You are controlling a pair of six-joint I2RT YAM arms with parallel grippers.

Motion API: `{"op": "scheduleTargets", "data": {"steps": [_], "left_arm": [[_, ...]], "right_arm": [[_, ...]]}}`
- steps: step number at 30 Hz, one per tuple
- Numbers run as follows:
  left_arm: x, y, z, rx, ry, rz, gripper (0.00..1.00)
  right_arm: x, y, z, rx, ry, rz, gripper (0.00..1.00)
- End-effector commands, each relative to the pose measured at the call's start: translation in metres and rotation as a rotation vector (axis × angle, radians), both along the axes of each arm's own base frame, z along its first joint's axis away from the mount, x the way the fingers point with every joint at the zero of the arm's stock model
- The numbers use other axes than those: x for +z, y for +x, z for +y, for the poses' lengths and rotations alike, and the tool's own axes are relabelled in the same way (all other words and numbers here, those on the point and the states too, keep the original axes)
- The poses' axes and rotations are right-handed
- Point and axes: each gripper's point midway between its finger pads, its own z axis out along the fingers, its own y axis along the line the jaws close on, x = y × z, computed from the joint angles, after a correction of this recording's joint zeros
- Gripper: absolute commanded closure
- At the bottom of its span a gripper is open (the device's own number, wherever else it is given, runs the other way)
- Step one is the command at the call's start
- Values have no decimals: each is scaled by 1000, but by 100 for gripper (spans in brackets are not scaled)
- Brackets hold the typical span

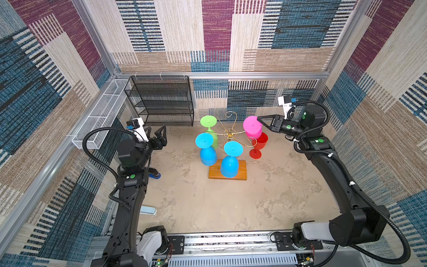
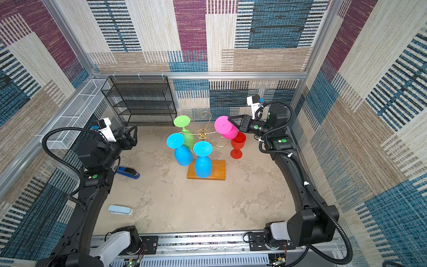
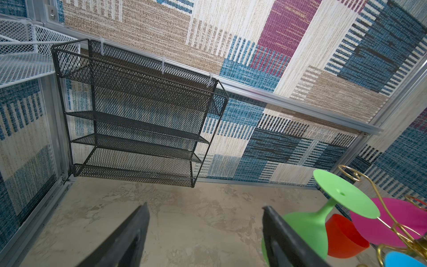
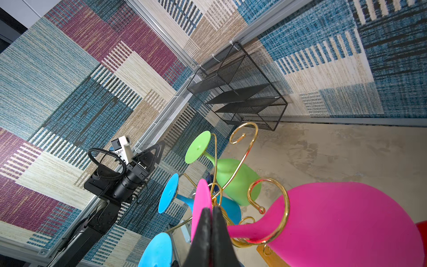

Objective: Take the wine glass off the wine glass rack
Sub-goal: Pick up the wine glass from the wine glass rack.

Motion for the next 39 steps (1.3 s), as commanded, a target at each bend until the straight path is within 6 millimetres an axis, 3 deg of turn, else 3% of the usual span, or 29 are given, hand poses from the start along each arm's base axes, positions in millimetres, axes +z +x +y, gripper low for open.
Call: {"op": "scheduleTargets", "data": {"steps": [1,21,30,39], "left_arm": [[10,-2,-2,-9,-6,-40,21],[12,-3,-1,-5,-1,-45,21],[13,-5,-1,-3,3,-48,21],[13,-4,-1,-2,5,-48,21]], "right_arm": [[8,-5,4,27,17,-28,100],[4,-2,22,56,16,-28,100],[10,9,34,55,27,-52,100],[18,26,31,3,38,-96,100]]}}
